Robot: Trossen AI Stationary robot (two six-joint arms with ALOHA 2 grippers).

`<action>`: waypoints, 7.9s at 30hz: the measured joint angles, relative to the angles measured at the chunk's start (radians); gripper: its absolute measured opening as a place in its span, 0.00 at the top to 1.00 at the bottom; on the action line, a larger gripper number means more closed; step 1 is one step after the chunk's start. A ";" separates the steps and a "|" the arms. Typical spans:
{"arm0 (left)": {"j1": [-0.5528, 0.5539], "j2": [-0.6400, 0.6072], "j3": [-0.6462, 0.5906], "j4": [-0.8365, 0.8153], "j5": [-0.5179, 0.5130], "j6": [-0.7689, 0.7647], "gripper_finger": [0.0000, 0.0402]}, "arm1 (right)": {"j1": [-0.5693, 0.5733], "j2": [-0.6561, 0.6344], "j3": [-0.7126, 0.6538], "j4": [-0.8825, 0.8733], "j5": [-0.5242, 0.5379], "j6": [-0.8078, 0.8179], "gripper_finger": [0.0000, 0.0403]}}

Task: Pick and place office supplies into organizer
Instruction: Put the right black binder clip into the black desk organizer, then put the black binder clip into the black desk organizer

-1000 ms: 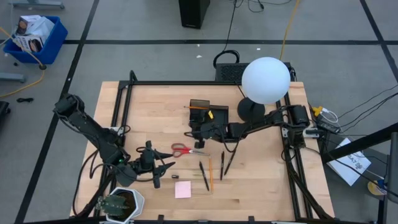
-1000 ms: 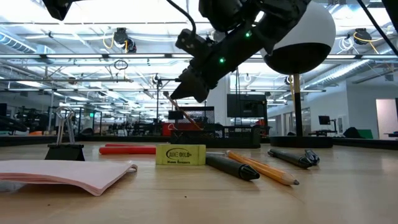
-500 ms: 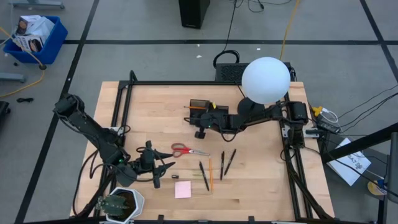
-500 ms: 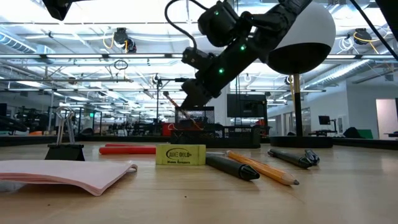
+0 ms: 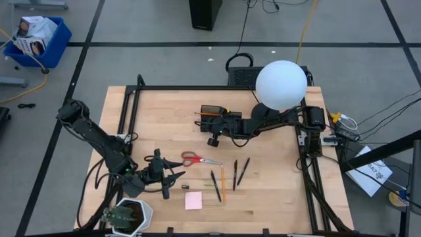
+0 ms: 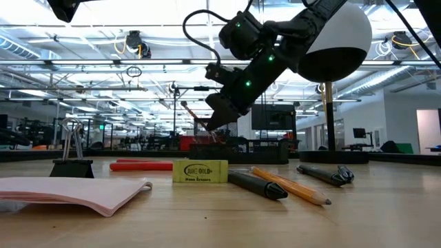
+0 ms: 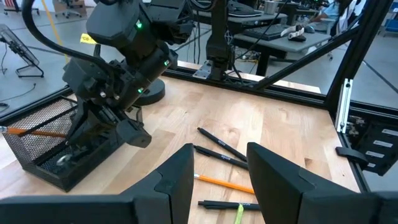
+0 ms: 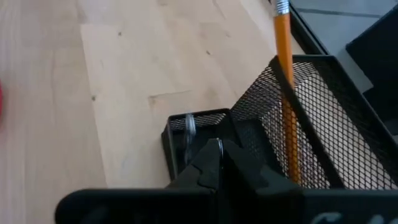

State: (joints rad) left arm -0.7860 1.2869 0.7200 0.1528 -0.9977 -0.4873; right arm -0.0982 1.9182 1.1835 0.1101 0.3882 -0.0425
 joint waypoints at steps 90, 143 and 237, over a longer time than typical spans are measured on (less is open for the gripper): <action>0.045 0.265 -0.031 -0.203 0.430 -0.142 0.47 | 0.518 -0.602 -0.394 0.300 0.086 -0.039 0.78; 0.112 0.396 -0.164 0.222 0.546 -0.122 0.79 | 0.519 -0.602 -0.394 0.311 0.086 -0.048 0.78; 0.253 0.365 -0.163 0.164 0.571 -0.196 0.45 | 0.519 -0.602 -0.394 0.296 0.078 0.005 0.78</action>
State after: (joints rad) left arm -0.5326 1.6520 0.5568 0.3171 -0.4271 -0.6830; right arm 0.4206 1.3167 0.7895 0.4065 0.4664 -0.0380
